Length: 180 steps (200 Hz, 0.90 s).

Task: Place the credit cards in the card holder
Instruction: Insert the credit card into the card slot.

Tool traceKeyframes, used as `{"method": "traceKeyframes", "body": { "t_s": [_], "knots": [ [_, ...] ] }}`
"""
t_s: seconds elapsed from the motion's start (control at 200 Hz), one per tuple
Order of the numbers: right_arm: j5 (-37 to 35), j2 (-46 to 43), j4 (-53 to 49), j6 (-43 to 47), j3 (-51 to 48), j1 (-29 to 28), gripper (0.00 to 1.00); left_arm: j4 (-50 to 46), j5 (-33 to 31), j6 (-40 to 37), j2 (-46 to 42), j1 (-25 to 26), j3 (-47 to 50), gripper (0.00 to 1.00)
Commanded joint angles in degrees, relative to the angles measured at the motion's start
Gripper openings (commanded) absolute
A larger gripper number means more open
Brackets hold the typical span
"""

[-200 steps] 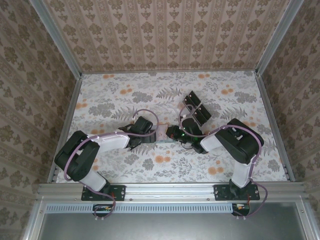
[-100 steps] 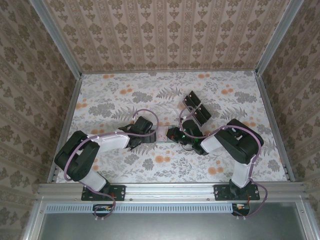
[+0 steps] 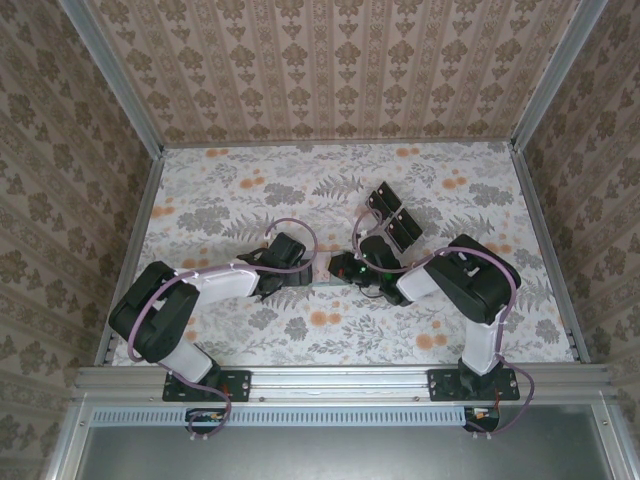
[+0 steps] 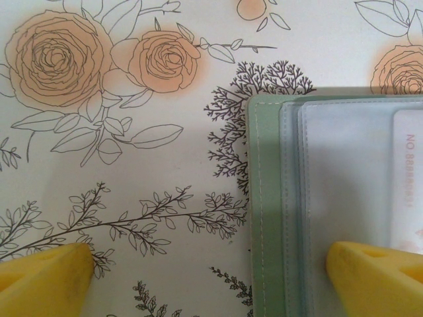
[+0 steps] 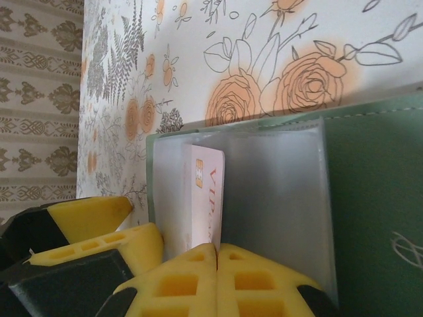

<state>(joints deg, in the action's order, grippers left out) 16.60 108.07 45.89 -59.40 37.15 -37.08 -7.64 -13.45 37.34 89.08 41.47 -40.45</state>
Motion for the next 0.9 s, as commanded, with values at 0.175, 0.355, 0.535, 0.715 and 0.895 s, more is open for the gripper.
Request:
{"method": "traceKeyframes", "body": {
  "t_s": [0.175, 0.355, 0.535, 0.715, 0.895],
  "knots": [
    [1.5, 3.3, -6.9, 0.7, 3.7, -1.5, 0.0, -5.3, -0.4, 0.3, 0.2, -0.6, 1.4, 1.0],
    [1.1, 3.6, -12.4, 2.3, 6.8, -1.9, 0.0, -6.3, 1.7, -0.5, -1.8, -0.6, -0.8, 1.0],
    [1.1, 2.4, -20.8, 5.0, 10.4, -2.0, 0.0, -8.2, 1.7, -0.4, -5.4, -1.3, -2.1, 1.0],
    [1.7, 1.0, -29.4, 8.6, 14.5, -2.1, 0.28, -10.9, 0.0, -0.2, -9.8, -3.2, -1.5, 1.0],
    [1.6, -2.3, -38.4, 14.2, 18.6, -2.1, 0.44, -12.4, -1.2, -0.2, -12.8, -6.2, 1.0, 1.0]
  ]
}}
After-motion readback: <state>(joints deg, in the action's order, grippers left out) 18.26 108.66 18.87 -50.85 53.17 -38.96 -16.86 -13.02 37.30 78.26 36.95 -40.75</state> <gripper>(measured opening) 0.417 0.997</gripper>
